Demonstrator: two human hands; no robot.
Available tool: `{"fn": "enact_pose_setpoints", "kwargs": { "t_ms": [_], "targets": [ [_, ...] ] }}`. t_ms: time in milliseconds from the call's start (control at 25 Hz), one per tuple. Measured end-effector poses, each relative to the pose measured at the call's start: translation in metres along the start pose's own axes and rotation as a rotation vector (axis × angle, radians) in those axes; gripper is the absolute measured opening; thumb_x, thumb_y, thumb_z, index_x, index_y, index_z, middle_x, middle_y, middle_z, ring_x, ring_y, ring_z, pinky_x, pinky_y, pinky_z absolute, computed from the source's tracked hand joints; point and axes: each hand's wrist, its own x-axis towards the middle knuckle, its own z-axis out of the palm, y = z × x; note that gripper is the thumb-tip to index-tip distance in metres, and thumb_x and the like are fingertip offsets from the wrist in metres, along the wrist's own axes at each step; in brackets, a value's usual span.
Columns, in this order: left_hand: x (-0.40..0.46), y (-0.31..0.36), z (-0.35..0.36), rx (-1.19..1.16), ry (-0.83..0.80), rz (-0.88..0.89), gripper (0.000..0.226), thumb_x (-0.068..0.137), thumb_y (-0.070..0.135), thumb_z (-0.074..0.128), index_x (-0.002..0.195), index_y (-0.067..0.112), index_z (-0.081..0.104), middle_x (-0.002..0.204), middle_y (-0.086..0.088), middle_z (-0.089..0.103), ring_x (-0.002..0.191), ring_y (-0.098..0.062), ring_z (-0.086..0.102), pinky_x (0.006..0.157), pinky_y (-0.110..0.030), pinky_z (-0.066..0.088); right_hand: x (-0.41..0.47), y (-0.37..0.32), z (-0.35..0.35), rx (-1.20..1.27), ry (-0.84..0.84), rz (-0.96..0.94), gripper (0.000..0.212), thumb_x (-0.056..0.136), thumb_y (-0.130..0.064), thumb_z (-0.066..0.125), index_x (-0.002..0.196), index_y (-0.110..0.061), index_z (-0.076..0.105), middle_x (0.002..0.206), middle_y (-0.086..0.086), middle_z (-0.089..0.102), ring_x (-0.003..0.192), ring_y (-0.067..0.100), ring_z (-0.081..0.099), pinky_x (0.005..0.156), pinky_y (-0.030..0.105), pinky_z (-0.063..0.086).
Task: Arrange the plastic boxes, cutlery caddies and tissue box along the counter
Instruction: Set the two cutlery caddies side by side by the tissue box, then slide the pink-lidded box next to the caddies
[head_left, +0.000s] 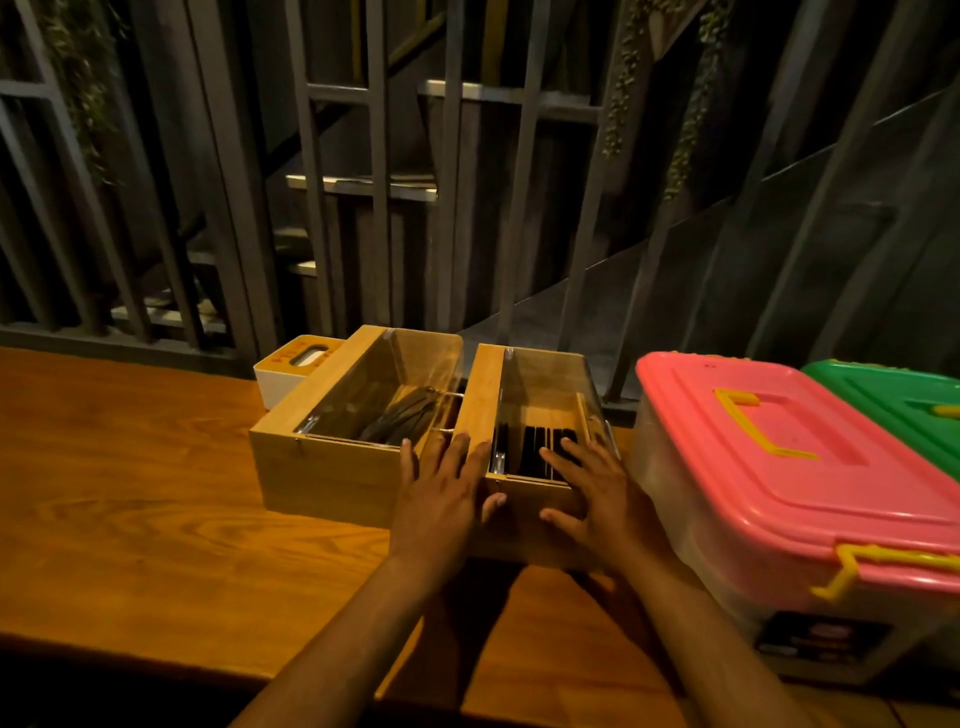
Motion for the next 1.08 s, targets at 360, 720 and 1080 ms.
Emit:
{"fn": "enact_pose_setpoints", "kwargs": {
  "t_ms": [360,720,1080],
  "targets": [
    [0.02,-0.007,0.013,0.012,0.017,0.025,0.073,0.09,0.067,0.012,0.149,0.028,0.027,0.156,-0.007,0.033,0.143,-0.031,0.029,0.117,-0.057,0.008,0.015,0.003,-0.003,-0.078,-0.048,0.031,0.075,0.08,-0.051,0.066,0.142,-0.048,0.024,0.157,-0.008,0.026,0.147,0.023,0.014,0.115,0.043,0.016],
    [0.016,0.008,-0.024,-0.003,-0.139,-0.033,0.063,0.096,0.055,0.036,0.151,0.03,0.018,0.161,-0.013,0.017,0.148,-0.037,0.01,0.116,-0.06,0.006,0.005,-0.044,-0.031,-0.221,-0.205,0.173,0.073,0.087,-0.04,0.06,0.148,-0.037,0.021,0.161,0.002,0.017,0.147,0.03,0.009,0.116,0.055,0.017],
    [-0.032,0.126,-0.106,-0.486,0.096,0.16,0.043,0.094,0.042,0.05,0.136,0.032,0.05,0.137,0.002,0.056,0.127,-0.019,0.046,0.104,-0.038,0.038,-0.093,-0.012,-0.188,0.09,0.343,0.048,0.039,0.079,-0.028,0.068,0.117,-0.028,0.065,0.126,-0.002,0.063,0.116,0.018,0.056,0.1,0.033,0.042]
  ]
}}
